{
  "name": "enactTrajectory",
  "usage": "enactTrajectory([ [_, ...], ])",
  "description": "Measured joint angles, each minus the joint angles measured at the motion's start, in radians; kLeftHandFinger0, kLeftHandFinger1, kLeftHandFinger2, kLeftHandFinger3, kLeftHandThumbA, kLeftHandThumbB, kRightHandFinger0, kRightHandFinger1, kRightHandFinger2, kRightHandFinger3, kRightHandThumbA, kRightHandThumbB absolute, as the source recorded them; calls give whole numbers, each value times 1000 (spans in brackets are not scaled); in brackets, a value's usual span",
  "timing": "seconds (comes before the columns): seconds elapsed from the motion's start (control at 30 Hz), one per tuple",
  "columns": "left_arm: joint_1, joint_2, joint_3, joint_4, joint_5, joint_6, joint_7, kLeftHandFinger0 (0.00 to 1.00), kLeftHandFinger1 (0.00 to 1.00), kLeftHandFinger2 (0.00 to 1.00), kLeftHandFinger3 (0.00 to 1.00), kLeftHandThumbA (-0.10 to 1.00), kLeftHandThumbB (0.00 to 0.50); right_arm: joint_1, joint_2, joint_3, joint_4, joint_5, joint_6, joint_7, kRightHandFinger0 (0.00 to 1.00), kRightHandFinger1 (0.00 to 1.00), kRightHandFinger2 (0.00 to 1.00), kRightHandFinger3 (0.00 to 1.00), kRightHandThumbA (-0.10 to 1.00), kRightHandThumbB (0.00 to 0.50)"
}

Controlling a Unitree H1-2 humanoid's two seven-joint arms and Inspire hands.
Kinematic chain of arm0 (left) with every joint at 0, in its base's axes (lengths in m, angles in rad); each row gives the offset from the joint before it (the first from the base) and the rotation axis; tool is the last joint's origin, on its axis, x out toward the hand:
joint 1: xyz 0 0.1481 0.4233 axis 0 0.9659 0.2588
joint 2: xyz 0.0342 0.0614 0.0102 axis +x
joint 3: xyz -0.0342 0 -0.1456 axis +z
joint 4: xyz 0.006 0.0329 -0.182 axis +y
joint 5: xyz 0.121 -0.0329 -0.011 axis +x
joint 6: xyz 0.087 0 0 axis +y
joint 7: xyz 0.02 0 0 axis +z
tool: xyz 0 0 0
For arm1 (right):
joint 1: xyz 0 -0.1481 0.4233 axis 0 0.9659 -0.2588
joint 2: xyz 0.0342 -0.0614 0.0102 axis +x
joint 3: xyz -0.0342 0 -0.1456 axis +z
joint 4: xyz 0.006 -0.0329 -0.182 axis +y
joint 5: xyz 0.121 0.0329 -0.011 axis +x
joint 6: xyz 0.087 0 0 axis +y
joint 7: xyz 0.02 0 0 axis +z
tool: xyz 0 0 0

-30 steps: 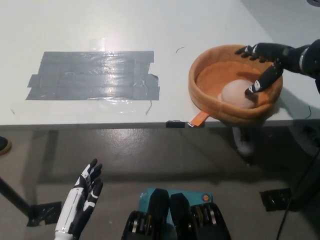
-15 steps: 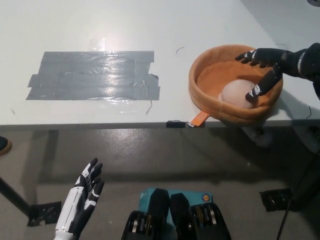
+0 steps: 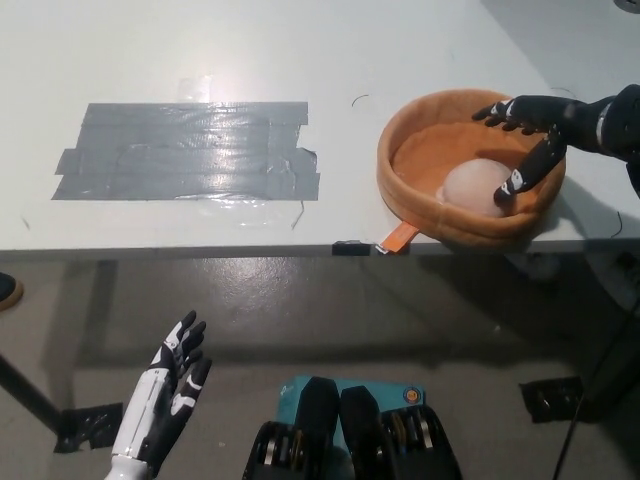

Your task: An emotional support dumpling is kept in a soft plate infront in the middle of the desk infront of the robot. The robot extends its right arm to pick up the dumpling and hands it to a person

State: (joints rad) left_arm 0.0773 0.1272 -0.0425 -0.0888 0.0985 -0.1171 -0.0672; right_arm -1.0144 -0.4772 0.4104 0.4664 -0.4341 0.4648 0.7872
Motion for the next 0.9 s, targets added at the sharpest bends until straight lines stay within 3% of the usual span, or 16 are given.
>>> enactTrajectory([
  [0.2, -1, 0, 0, 0, 1, 0, 0, 1000, 1000, 1000, 1000, 824, 122, -1, 0, 0, 0, 3, -1, 6, 1000, 1000, 1000, 1000, 1000, 293],
  [0.43, -3, 1, 0, 0, 1, 3, -1, 1000, 1000, 1000, 1000, 819, 131, -8, 0, 1, 3, 12, -2, 17, 1000, 1000, 1000, 1000, 962, 333],
  [0.9, -13, 1, -3, -2, 7, 22, -1, 1000, 1000, 1000, 1000, 807, 108, -11, 20, 1, 64, 25, -5, 34, 1000, 1000, 1000, 1000, 936, 303],
])
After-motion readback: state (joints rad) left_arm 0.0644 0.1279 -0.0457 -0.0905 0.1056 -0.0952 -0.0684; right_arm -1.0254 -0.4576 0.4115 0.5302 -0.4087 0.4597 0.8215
